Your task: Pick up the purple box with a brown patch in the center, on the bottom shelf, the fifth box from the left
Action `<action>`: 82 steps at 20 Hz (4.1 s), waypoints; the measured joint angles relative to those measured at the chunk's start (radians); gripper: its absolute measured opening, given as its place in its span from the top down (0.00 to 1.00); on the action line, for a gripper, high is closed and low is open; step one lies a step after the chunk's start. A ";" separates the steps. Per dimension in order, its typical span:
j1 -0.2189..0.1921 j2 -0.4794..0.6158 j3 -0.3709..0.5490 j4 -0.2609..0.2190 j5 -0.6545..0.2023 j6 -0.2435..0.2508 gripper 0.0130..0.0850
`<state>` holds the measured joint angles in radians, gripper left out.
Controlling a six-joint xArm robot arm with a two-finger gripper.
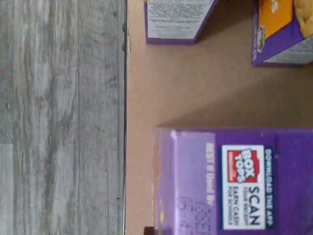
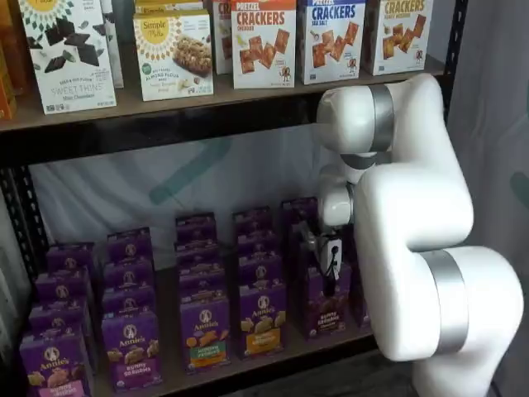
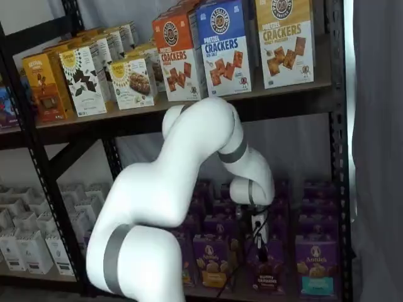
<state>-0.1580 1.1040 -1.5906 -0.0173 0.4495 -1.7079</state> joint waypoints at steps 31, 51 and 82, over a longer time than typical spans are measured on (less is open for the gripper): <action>-0.004 -0.097 0.149 -0.004 -0.079 -0.001 0.78; -0.039 -0.324 0.460 -0.041 -0.115 -0.001 0.78; -0.016 -0.841 1.030 0.073 -0.201 -0.086 0.78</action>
<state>-0.1739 0.2628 -0.5603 0.0557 0.2485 -1.7943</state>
